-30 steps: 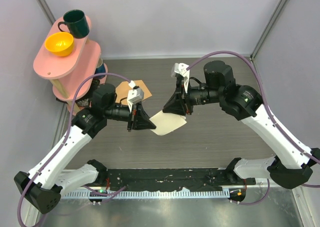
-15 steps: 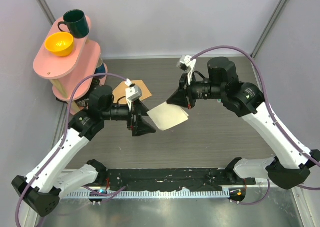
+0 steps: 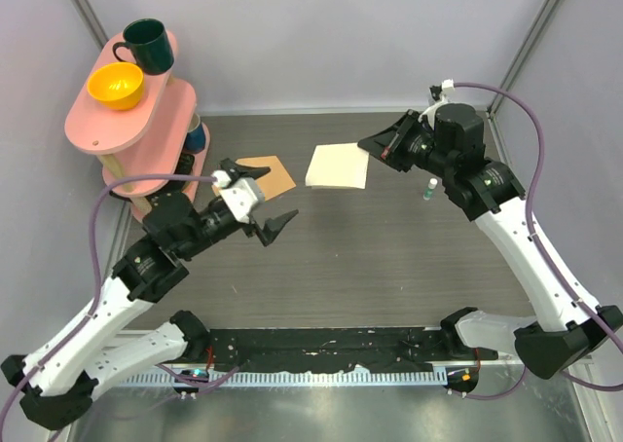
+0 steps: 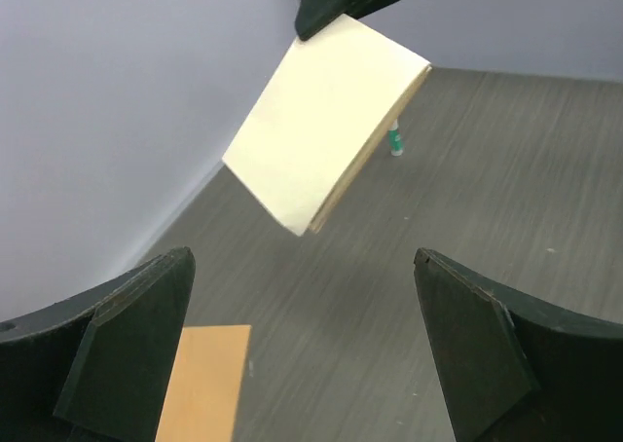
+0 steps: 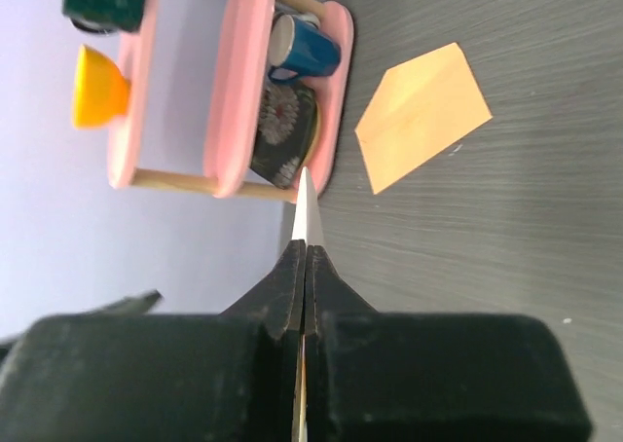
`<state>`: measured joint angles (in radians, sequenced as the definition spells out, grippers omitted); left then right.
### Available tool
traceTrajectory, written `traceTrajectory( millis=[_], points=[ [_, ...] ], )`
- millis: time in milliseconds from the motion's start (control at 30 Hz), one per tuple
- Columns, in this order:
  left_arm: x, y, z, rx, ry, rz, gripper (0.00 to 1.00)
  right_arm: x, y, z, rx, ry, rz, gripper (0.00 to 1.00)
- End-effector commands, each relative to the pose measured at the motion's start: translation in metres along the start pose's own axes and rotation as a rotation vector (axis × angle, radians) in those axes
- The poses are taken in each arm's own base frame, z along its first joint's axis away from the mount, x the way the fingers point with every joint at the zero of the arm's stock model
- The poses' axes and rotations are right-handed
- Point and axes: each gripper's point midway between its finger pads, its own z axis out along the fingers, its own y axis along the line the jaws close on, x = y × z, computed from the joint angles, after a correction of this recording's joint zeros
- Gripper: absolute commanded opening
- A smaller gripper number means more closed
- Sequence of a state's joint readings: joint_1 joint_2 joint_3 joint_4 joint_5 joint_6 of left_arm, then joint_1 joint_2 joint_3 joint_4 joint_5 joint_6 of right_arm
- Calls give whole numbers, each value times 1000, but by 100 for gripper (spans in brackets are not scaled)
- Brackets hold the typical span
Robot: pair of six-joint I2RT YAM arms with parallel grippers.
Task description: Place the letter into the envelope and seal it
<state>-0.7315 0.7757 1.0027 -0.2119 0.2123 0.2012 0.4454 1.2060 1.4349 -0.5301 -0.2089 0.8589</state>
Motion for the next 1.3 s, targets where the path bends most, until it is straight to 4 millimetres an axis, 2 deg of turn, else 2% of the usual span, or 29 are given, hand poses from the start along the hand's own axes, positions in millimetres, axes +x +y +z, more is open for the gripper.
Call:
traceTrajectory(
  millis=[0, 33, 67, 100, 133, 200, 300, 400, 500, 667, 733, 767, 800, 867, 900, 933, 1033, 1067, 1133, 1167, 1200, 1267],
  points=[
    [-20, 0, 20, -77, -47, 299, 100, -19, 11, -5, -19, -84, 255, 1],
    [-19, -3, 27, -76, -36, 389, 100, -18, 10, -3, -19, -76, 276, 1],
    [-27, -6, 31, -85, -64, 433, 100, -15, 10, -2, -24, -63, 287, 1],
    [-28, -21, 36, -53, -72, 487, 100, -10, 8, 0, -24, -43, 301, 1],
    [-39, -17, 38, -99, -102, 552, 100, -8, 7, 2, -21, -31, 322, 1],
    [-36, -28, 48, -78, -96, 600, 97, -2, 5, 4, -19, -5, 340, 1],
    [-28, -34, 59, -62, -68, 634, 92, 4, 5, 6, -24, 29, 380, 1],
    [-21, -31, 70, -91, -45, 699, 83, 8, 7, 7, -30, 52, 405, 1],
    [-16, -29, 75, -108, -34, 755, 67, 12, 8, 3, -21, 71, 430, 1],
    [-7, -26, 81, -135, -7, 814, 59, 16, 9, -5, -10, 89, 471, 1],
    [-10, -26, 81, -130, -16, 820, 53, 17, 8, -5, -8, 93, 480, 1],
    [-10, -26, 82, -129, -15, 820, 46, 19, 7, -5, -6, 101, 484, 1],
    [-11, -26, 83, -130, -11, 813, 33, 20, 7, -5, -7, 104, 489, 1],
    [-11, -25, 83, -132, -2, 796, 19, 22, 7, -5, -11, 114, 491, 1],
    [-10, -25, 83, -125, 8, 777, 8, 23, 7, -5, -12, 115, 484, 1],
    [-10, -25, 81, -118, 11, 762, 1, 23, 7, -5, -11, 116, 480, 1],
    [-2, -27, 76, -78, 39, 718, 0, 24, 4, -6, -3, 113, 464, 21],
    [0, -26, 74, -77, 49, 712, 0, 24, 4, -6, -1, 113, 459, 37],
    [5, -24, 69, -70, 73, 704, 0, 22, 2, -7, 6, 98, 436, 53],
    [7, -21, 67, -75, 82, 697, 0, 20, 2, -8, 9, 89, 425, 65],
    [6, -17, 65, -87, 93, 682, 0, 17, 1, -8, 11, 70, 408, 69],
    [19, -7, 56, -83, 160, 605, 0, 10, 2, -6, -13, 43, 310, 75]
  ],
)
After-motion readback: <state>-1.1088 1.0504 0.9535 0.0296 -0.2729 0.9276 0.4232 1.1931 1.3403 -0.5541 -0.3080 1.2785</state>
